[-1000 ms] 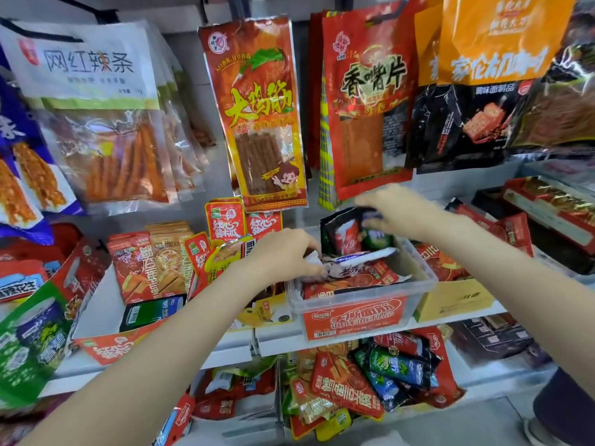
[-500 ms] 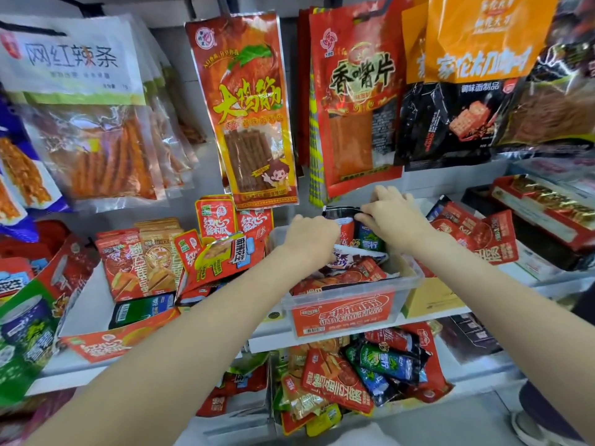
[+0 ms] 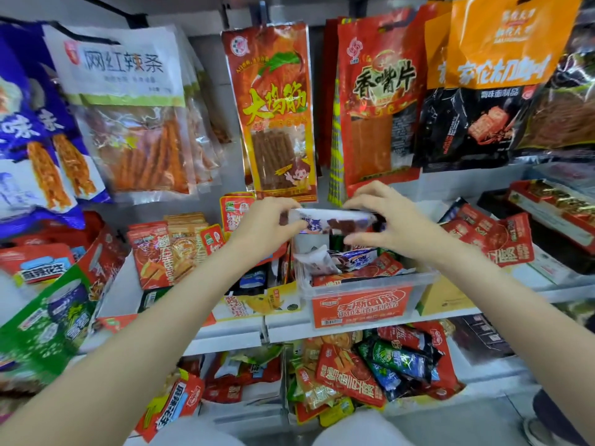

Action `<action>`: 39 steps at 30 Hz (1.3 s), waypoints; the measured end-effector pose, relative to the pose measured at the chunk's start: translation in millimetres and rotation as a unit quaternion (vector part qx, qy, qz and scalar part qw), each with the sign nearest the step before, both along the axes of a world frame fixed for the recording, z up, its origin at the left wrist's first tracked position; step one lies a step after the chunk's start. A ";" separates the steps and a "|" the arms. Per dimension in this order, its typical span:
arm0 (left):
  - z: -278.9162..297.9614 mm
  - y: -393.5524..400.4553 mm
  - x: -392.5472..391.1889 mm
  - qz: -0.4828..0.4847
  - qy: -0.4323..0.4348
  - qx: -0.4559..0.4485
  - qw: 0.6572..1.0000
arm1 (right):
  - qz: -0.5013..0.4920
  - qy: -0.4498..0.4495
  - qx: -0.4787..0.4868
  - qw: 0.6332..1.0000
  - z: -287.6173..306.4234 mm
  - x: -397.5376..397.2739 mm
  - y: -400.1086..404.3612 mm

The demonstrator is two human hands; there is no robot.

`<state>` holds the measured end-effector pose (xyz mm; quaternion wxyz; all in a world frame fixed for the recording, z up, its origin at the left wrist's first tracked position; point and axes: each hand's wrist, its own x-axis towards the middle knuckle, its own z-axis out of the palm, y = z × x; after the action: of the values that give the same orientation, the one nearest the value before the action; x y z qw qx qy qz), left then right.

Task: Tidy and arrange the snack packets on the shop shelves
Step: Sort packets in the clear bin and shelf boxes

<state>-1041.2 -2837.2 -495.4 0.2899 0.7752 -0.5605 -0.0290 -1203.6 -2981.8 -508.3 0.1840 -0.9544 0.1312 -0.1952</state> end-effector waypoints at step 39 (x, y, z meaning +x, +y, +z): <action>-39.2 158.5 -1.5 -0.029 0.315 -0.236 0.919 | 0.025 -0.125 0.672 0.729 -6.4 -35.0 141.4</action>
<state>-1042.8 -2678.8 -534.6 0.6252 0.6185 -0.4529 -0.1466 -1238.6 -2840.4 -514.7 0.7970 -0.5510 0.1804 -0.1693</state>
